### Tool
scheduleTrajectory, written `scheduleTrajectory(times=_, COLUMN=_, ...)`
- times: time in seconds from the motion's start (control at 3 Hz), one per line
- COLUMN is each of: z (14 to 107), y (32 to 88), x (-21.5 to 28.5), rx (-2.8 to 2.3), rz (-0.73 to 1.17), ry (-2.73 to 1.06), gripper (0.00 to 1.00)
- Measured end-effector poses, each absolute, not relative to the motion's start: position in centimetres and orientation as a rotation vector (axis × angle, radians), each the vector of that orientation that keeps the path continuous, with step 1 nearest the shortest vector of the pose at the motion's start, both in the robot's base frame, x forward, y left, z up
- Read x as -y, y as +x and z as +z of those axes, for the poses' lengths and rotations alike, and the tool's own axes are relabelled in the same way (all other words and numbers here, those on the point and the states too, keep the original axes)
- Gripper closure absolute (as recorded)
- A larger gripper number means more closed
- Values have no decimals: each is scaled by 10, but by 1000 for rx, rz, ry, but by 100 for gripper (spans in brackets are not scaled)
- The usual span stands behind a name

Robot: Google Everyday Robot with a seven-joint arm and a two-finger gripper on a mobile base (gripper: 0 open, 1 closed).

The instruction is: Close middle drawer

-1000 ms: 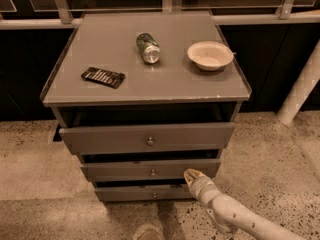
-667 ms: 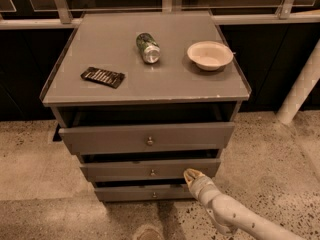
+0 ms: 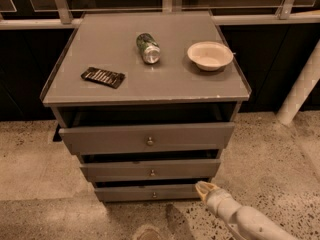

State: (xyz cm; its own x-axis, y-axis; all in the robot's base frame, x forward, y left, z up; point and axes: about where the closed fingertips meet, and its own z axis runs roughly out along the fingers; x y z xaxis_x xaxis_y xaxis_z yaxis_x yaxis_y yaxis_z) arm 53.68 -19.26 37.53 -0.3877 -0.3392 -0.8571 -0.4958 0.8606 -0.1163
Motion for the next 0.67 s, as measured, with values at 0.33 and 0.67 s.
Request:
scheduleTrajectory(times=0.33, z=378, y=519, x=205, rx=-2017, rz=223, ry=-590, gripper=89)
scheduleTrajectory(times=0.67, z=377, y=520, x=204, rx=-2017, rz=222, ry=-592, gripper=65)
